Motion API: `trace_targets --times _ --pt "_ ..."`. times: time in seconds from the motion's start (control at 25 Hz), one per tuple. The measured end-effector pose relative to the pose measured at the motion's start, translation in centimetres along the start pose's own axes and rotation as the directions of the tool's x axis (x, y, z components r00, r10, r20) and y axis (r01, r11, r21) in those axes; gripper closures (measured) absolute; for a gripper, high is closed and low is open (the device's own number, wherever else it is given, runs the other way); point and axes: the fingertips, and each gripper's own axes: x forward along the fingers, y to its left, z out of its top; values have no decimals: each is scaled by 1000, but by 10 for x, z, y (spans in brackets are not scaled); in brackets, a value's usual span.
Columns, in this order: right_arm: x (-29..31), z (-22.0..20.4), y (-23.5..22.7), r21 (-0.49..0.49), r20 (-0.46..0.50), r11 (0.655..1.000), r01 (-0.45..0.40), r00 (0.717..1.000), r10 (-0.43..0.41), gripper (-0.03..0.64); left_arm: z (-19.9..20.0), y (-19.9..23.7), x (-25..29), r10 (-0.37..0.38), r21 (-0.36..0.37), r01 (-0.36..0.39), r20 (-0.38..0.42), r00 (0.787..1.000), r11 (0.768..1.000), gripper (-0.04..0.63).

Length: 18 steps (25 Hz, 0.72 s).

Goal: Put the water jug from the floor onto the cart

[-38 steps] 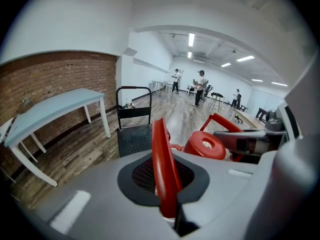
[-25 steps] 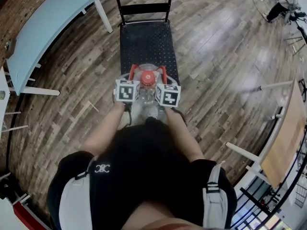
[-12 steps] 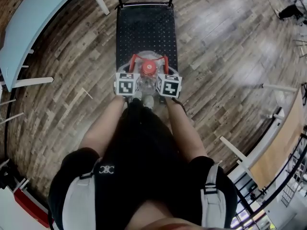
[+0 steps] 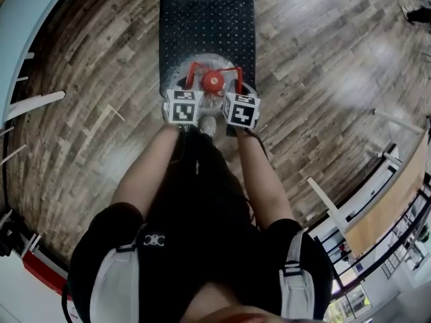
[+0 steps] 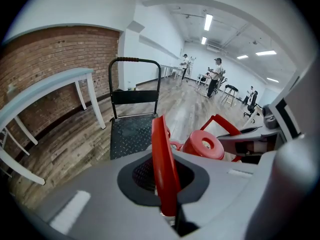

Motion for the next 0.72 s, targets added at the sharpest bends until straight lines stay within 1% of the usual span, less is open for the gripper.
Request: trace_targets --times 0.12,0.32,0.48,0.6,0.68,0.72 --pt "14 0 -3 -4 7 1000 13 1000 -13 601 -2 4 14 -5 6 5 -1 1000 1000 594" --pt "31 2 0 -21 23 999 26 999 -26 601 -6 16 28 3 -11 -3 6 1000 1000 592" --pt "43 1 3 -25 22 999 34 999 -34 601 -15 24 40 19 -54 -19 -12 1000 998 592" --pt "51 3 3 -31 23 999 36 999 -36 601 -25 27 48 30 -60 -32 -28 999 998 586" --pt "52 8 1 -28 35 999 43 999 -42 601 -34 28 53 19 -89 -22 -36 999 996 583" --pt "52 10 0 -24 39 999 45 998 -44 601 -37 29 54 2 -111 -6 -36 999 994 581"
